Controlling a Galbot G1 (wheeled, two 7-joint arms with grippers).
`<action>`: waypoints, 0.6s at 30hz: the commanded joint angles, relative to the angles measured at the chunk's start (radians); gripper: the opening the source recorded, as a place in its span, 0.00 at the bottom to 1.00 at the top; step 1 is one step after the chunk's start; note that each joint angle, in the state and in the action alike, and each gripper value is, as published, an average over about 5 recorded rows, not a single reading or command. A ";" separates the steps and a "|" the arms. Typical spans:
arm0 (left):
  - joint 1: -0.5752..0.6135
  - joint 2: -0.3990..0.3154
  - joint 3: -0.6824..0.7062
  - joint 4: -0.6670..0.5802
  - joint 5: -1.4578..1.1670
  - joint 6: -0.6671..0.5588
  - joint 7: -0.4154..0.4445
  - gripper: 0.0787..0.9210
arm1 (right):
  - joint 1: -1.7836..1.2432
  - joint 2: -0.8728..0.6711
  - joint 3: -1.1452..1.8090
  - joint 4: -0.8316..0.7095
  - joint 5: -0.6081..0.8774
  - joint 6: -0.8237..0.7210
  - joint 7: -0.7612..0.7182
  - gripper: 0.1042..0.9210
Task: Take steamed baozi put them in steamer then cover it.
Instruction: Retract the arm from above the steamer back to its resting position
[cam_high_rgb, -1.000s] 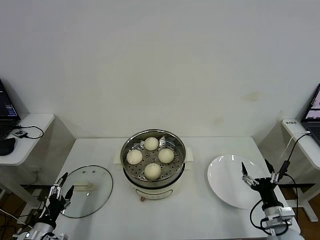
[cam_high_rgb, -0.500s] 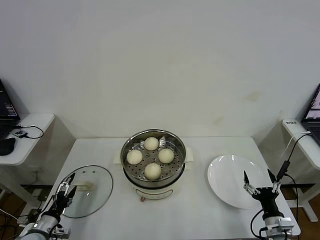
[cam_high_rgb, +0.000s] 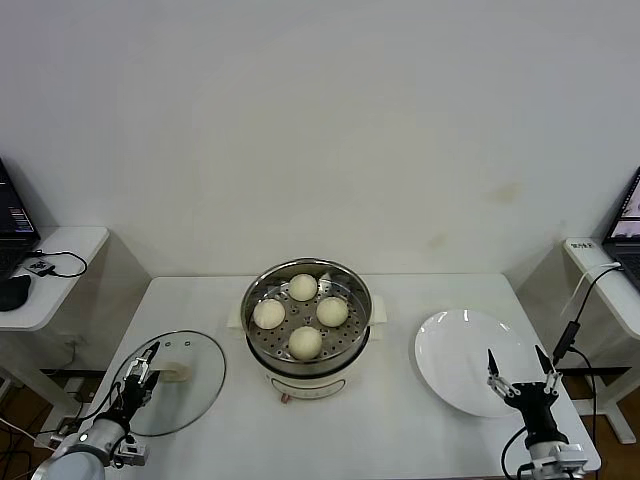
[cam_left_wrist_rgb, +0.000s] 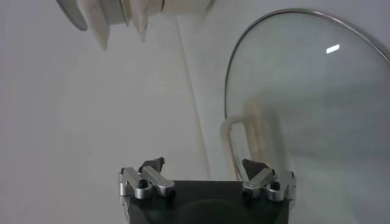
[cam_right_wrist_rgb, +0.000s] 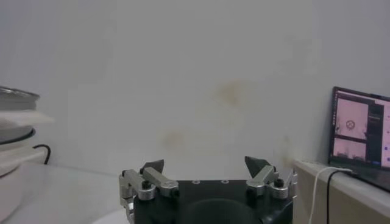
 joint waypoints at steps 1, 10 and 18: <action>-0.050 0.006 0.021 0.040 -0.008 0.000 0.004 0.88 | -0.006 0.008 -0.004 -0.001 -0.008 0.005 0.000 0.88; -0.098 -0.003 0.038 0.093 -0.030 -0.002 -0.001 0.88 | -0.005 0.014 -0.016 -0.002 -0.019 0.007 0.000 0.88; -0.118 -0.015 0.045 0.121 -0.055 -0.006 -0.023 0.88 | -0.003 0.019 -0.026 -0.013 -0.030 0.016 0.002 0.88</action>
